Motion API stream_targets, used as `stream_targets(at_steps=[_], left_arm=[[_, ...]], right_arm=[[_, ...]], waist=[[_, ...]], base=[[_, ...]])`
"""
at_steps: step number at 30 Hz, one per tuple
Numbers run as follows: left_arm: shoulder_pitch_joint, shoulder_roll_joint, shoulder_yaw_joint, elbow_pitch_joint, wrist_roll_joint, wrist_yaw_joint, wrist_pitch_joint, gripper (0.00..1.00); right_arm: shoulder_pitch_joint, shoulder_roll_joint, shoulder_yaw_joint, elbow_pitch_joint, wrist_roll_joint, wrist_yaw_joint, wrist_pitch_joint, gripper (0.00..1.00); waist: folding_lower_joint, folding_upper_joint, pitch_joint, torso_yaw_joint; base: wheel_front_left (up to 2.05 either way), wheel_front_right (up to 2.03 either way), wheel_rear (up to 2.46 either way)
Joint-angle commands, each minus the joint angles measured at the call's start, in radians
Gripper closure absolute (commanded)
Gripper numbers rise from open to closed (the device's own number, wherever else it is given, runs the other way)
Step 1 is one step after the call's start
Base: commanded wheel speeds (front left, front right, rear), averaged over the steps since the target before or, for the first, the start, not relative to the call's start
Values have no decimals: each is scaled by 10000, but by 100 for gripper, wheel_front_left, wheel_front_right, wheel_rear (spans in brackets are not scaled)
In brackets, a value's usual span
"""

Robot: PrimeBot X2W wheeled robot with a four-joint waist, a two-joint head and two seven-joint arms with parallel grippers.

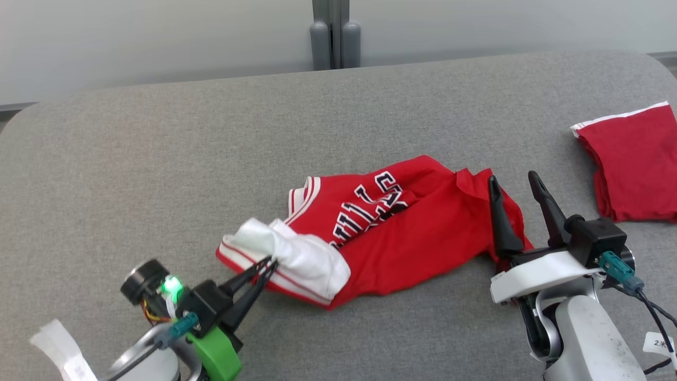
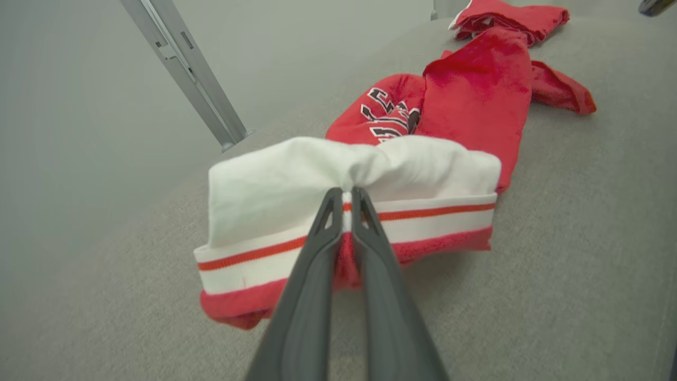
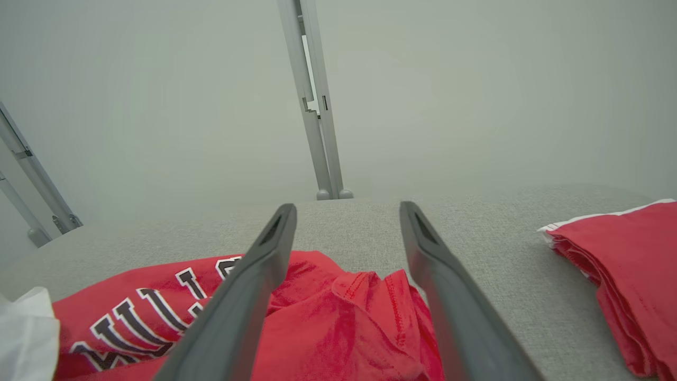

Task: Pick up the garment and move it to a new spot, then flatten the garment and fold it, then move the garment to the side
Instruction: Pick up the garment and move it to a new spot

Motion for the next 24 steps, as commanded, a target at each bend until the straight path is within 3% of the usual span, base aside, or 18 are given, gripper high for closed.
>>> stream_targets(at_steps=[1, 2, 8, 12, 18, 24], left_arm=[[331, 119, -170, 325, -135, 24, 4, 41], [383, 93, -318, 524, -123, 24, 2, 0], [995, -464, 793, 847, -450, 243, 3, 0], [1527, -890, 2461, 99, -684, 760, 3, 0], [2781, -2164, 5354, -1382, -676, 1400, 3, 0], [3998, -3596, 6964, -1824, -7, 910, 3, 0]], right_arm=[[94, -22, 25, 54, 24, -1, -30, 0], [136, -22, 53, 101, 40, -1, -30, 0], [410, -25, 100, 253, 90, -1, -30, 0], [671, -25, -36, 261, -24, -1, -28, 0], [1072, -25, -150, 327, -243, -1, -30, 0], [1427, -23, -317, 497, -261, -1, -30, 0]], waist=[[0, 0, -299, 137], [0, 0, -397, 141], [0, 0, -888, 127], [0, 0, -1124, 153], [0, 0, -1292, 158], [0, 0, -1370, 105]], base=[[0, 0, 0], [0, 0, 0], [0, 0, 0], [0, 0, 0], [0, 0, 0], [0, 0, 0]])
